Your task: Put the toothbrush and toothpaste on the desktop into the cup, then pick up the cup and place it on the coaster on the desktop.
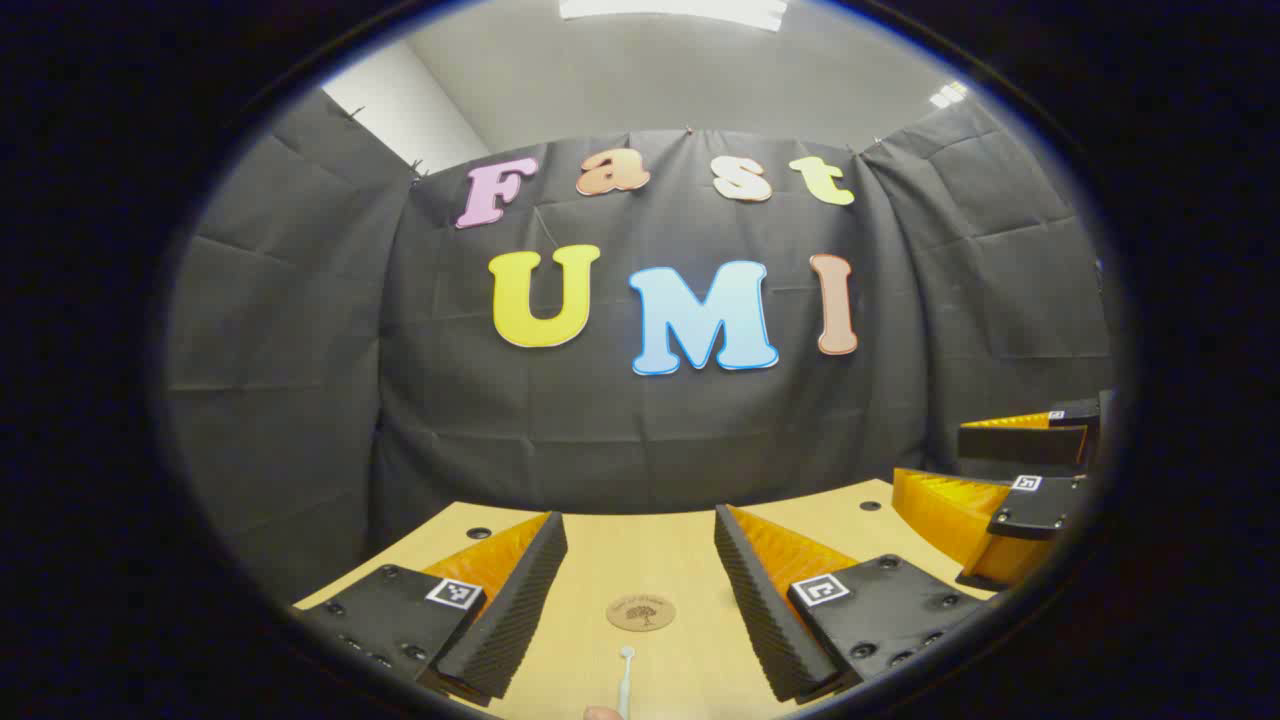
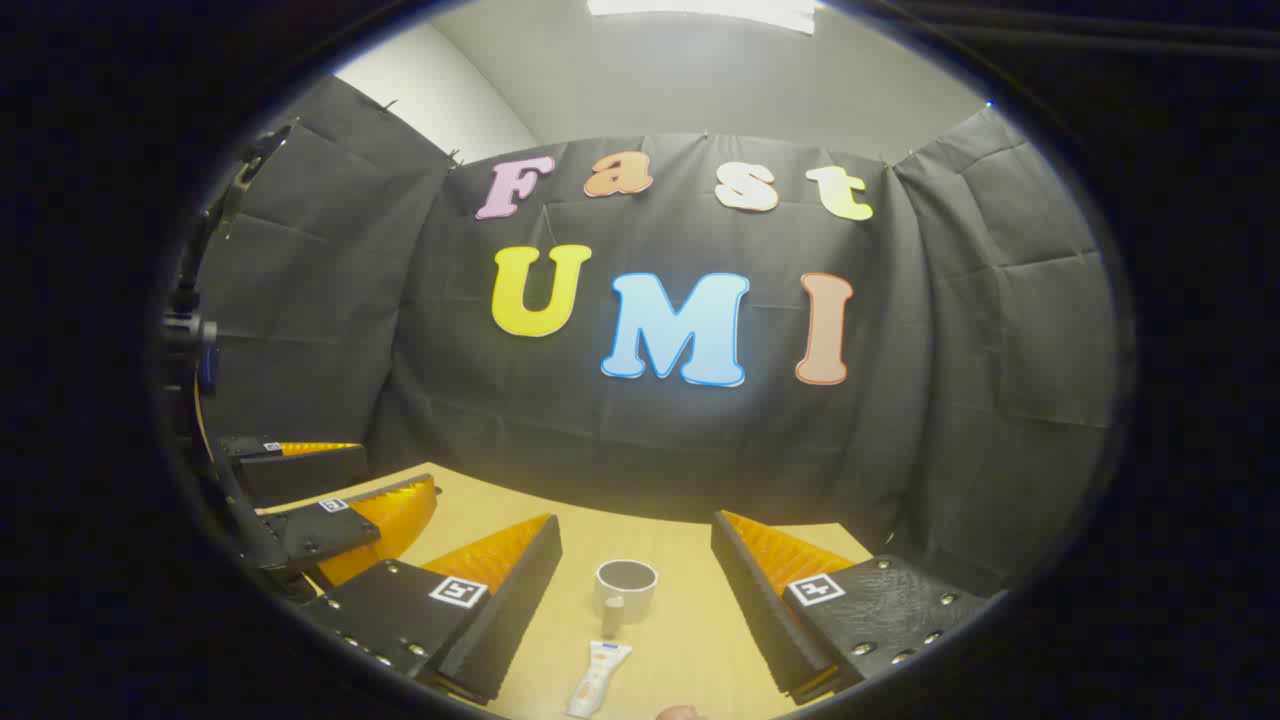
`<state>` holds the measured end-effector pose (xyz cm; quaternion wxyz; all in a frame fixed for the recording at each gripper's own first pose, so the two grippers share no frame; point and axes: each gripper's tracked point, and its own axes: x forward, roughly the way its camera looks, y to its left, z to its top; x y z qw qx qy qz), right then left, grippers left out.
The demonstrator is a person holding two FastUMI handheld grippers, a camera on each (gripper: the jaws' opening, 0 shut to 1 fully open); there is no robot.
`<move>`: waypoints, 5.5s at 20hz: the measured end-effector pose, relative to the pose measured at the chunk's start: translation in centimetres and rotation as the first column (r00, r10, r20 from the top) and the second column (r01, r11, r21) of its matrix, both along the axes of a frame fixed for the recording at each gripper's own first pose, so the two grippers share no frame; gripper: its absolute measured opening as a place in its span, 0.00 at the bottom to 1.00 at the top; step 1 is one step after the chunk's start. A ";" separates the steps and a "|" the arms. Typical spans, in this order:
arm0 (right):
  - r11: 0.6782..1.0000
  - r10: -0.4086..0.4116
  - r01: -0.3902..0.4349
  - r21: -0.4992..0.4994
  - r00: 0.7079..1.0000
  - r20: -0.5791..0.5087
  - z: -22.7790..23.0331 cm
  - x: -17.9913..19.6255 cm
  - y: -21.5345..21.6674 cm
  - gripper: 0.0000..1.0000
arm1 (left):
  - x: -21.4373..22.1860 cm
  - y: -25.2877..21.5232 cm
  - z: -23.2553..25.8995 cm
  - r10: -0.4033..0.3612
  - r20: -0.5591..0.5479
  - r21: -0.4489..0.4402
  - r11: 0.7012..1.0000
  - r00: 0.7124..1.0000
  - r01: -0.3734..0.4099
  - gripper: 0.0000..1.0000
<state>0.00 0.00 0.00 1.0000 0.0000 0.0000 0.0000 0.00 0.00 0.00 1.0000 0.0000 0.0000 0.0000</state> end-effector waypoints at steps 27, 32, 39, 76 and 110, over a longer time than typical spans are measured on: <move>0.995 0.048 -0.022 0.098 0.961 -0.271 -8.1 3.9 2.2 0.93 | 1.9 -0.6 -7.6 -0.060 -0.251 0.006 0.998 0.966 0.064 0.96; 0.995 0.079 -0.044 0.095 0.910 -0.407 -12.6 5.1 3.3 0.93 | 2.0 0.1 -12.9 -0.042 -0.427 -0.038 0.999 0.903 0.028 0.94; 0.990 0.114 -0.045 0.134 0.816 -0.566 -17.6 5.5 4.2 0.94 | 1.5 1.2 -18.8 -0.016 -0.625 -0.077 0.996 0.781 -0.041 0.96; 0.989 0.108 0.040 0.139 0.439 -0.892 -30.0 3.8 4.4 0.64 | -3.0 2.7 -30.4 -0.019 -0.948 -0.036 0.998 0.319 -0.048 0.53; 0.936 0.277 -0.015 0.351 0.647 -0.710 -21.0 4.0 4.9 0.19 | -0.8 1.7 -25.0 -0.085 -0.821 -0.103 0.995 0.565 -0.001 0.09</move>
